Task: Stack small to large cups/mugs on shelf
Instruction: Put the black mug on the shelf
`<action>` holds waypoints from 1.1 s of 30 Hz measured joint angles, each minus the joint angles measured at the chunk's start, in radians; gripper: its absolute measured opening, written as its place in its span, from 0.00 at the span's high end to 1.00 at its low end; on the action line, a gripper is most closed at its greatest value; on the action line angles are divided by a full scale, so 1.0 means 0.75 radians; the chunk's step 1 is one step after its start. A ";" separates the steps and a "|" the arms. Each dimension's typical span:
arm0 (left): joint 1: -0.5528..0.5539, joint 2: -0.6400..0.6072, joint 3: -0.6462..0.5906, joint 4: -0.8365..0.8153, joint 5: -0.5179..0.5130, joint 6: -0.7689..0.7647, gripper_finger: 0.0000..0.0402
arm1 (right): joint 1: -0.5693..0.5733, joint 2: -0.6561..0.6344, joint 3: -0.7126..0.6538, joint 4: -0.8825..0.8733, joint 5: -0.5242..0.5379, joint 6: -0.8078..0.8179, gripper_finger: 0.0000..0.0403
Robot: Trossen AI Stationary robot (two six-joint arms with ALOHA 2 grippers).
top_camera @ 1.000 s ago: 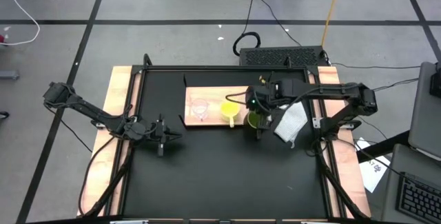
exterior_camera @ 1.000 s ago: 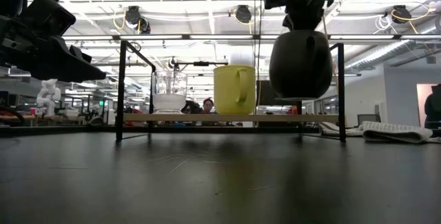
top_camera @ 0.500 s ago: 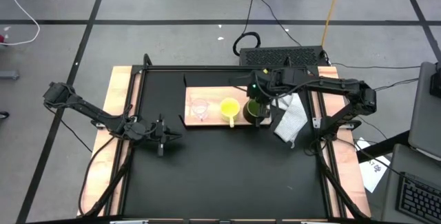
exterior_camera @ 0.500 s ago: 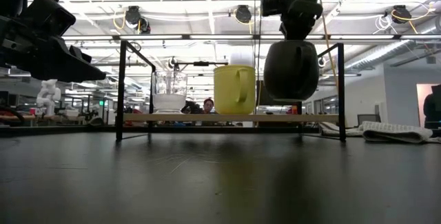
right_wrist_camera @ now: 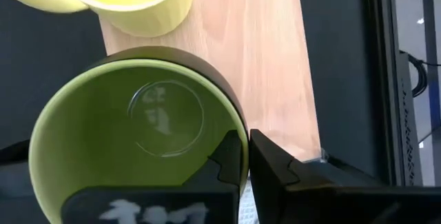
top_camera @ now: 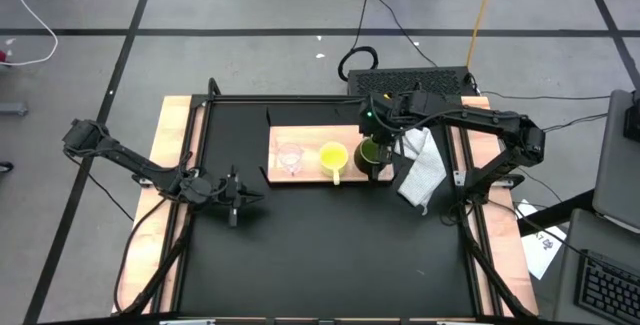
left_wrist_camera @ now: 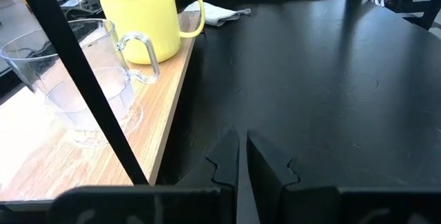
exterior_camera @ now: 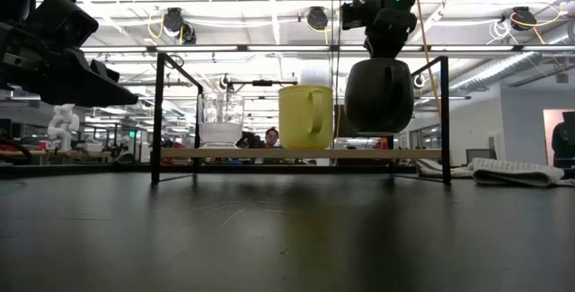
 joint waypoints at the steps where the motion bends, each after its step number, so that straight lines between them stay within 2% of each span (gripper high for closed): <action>1: 0.000 0.000 0.000 -0.002 0.000 -0.001 0.92 | -0.003 0.000 0.000 0.013 0.000 -0.008 0.99; 14: 0.000 0.000 0.000 -0.001 -0.001 -0.002 0.92 | -0.006 0.002 -0.085 0.119 0.000 -0.046 0.99; 27: 0.000 0.000 0.000 0.002 -0.001 -0.006 0.92 | -0.007 0.002 -0.095 0.094 -0.001 -0.023 0.99; 33: -0.001 0.000 0.000 0.008 -0.001 -0.006 0.92 | -0.021 0.037 -0.095 0.110 -0.051 0.016 0.99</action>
